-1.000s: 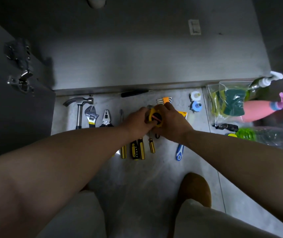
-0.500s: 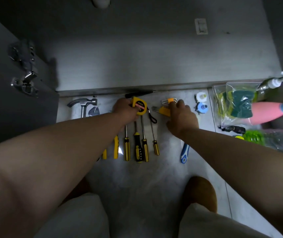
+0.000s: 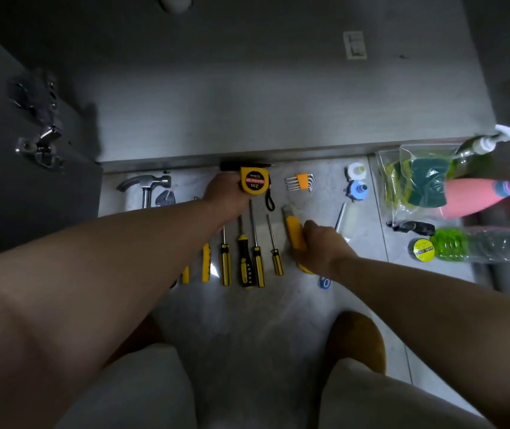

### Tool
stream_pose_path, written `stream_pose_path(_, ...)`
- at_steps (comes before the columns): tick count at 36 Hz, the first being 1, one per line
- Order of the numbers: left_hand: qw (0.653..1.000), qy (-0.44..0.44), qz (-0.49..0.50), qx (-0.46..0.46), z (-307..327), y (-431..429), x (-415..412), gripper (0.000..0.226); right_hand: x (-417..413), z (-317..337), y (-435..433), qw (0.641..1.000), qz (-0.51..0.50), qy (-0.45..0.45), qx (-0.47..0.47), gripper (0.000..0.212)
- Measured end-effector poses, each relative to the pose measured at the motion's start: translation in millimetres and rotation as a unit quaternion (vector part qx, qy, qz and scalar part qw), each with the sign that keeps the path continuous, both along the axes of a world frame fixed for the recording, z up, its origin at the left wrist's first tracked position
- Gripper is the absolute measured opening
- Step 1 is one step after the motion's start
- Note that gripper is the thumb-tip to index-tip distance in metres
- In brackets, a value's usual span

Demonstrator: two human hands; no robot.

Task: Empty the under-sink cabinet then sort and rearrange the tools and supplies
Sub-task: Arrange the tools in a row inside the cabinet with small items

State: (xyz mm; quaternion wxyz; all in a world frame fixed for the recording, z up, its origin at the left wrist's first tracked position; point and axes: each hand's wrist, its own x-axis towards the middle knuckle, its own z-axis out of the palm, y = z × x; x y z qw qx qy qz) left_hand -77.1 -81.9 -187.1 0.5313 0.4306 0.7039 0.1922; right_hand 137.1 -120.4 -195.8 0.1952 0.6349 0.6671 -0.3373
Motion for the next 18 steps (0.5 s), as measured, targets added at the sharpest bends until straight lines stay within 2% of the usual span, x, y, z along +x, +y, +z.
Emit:
stream_pose_path(7,1.0,0.012,-0.01,0.023,4.1,-0.8,-2.1,0.031,-18.1,-9.9,-20.2,0.998,-0.054,-0.006,-0.043,0.055)
stream_pose_path(11,0.994,0.088,-0.055,0.038,-1.8,-2.6,-8.6,0.034,-17.9,-8.6,-11.8,0.996,-0.065,-0.007,-0.056,0.06)
stream_pose_path(15,0.976,0.192,-0.088,0.045,-10.8,-2.0,-19.8,0.038,-21.7,-4.1,3.2,0.996,-0.061,0.03,0.051,0.056)
stream_pose_path(18,0.975,0.204,-0.082,0.04,-14.3,-1.4,-27.3,0.054,-29.7,-1.9,20.8,0.987,-0.033,0.103,0.123,0.042)
